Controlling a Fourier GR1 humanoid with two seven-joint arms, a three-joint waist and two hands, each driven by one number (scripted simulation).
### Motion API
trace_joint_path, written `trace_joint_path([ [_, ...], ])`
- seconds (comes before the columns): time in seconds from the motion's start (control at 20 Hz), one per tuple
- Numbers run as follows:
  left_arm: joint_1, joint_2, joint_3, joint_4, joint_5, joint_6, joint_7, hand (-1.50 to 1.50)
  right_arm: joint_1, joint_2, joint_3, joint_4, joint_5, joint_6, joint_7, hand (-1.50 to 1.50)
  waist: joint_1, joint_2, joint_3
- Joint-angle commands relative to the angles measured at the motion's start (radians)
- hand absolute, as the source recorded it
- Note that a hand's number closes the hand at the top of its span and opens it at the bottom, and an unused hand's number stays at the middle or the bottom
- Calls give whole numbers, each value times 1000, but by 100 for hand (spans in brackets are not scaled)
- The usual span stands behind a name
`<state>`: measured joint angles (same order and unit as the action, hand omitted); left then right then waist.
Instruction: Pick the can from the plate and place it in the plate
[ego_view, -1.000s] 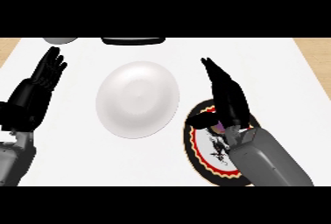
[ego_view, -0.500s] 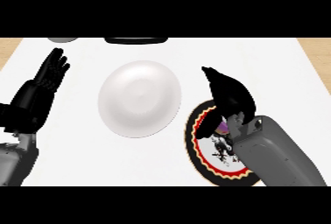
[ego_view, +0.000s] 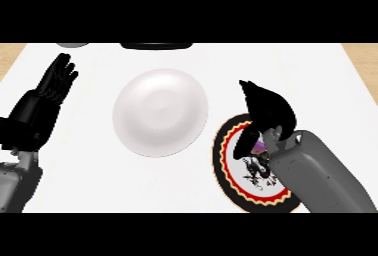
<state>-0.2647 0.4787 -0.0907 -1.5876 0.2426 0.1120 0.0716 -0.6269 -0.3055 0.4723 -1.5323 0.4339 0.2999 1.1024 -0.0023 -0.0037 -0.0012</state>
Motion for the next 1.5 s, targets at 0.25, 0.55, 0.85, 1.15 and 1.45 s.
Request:
trace_joint_path([
  [0.25, -4, -18, -6, -80, -25, 20, 75, 0, 39, 11, -7, 137, 45, 60, 113, -150, 9, 3, 1],
  [0.55, 21, -23, 41, -16, -17, -52, -10, 0, 62, 15, -62, 114, 30, 128, 93, -150, 5, 3, 1],
  [0.85, -21, -47, 53, 39, -57, -58, 2, 0, 137, 72, -38, 191, 114, 75, 13, -150, 3, 5, 1],
  [1.15, 25, -45, 82, 5, -51, -96, -21, 0, 186, 38, -48, 212, 179, 100, -20, -150, 4, 4, 1],
  [1.45, 38, -92, 66, -46, -85, -74, 12, 0, 135, 80, -19, 298, 388, -137, -208, 150, 13, 4, 1],
])
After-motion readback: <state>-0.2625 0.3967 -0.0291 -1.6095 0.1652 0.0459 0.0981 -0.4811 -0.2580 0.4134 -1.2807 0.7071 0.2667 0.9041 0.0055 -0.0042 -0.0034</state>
